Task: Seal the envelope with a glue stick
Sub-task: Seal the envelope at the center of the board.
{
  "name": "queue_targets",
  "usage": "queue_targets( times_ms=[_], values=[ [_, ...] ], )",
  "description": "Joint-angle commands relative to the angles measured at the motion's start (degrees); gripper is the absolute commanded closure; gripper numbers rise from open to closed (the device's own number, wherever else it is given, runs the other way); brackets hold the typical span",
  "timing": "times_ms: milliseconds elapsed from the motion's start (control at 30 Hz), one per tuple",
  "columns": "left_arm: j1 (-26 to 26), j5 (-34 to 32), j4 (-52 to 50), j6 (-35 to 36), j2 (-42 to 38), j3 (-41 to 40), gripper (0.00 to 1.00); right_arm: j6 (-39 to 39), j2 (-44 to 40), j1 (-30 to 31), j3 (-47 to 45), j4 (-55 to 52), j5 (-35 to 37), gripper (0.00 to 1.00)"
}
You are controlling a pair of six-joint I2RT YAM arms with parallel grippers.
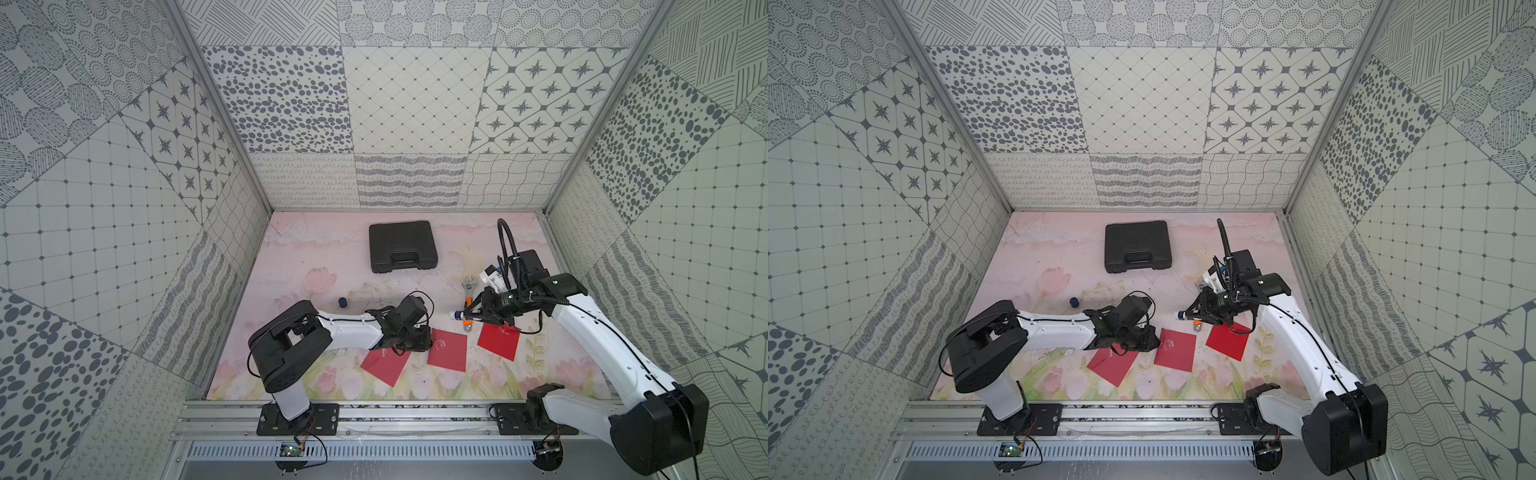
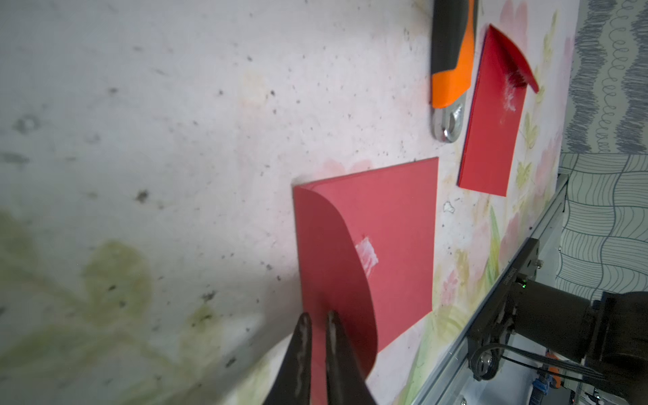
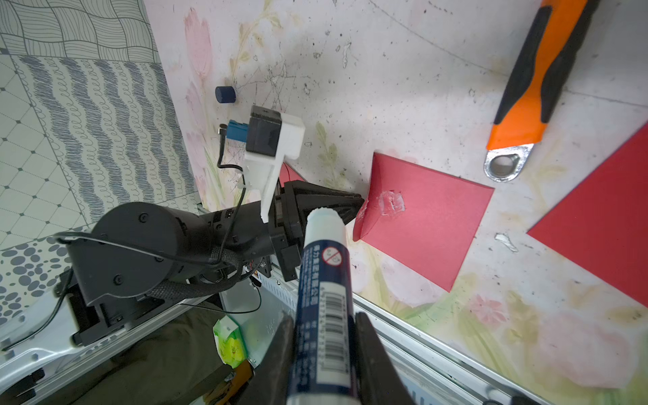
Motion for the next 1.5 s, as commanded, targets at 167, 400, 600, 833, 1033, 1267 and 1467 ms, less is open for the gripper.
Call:
queue_targets(
  times_ms=[167,400,600,833,1033,1267,1467],
  values=[
    [-0.7,3.7,1.9,1.9,4.8,3.5,0.87,-1.2,-1.6,-0.2,2.0,-0.4,-0.4,1.0],
    [-1.1,0.7,-1.9,2.7,1.8,4.0,0.87,-2.0,-2.0,-0.2,2.9,-2.1,2.6,1.0],
    [-2.5,0.0,-3.4,2.3,-1.0,4.0,0.87,-2.2,-2.0,-0.3,3.8,-2.7,3.2,1.0],
    [-3.9,1.4,-2.9,2.2,3.0,7.0,0.88,-2.4,-2.2,-0.3,4.3,-3.1,3.1,1.0],
    [-4.4,2.5,-1.8,1.9,7.4,9.2,0.89,-2.5,-2.7,-0.3,4.2,-3.5,3.1,1.0],
    [-4.7,1.7,-2.3,2.1,10.5,10.6,0.89,-2.6,-2.9,-0.3,3.7,-3.5,3.0,1.0],
    [-6.0,-0.8,-8.0,4.7,13.2,15.1,0.88,-3.0,-3.4,-0.4,4.4,-4.7,6.3,1.0]
  ],
)
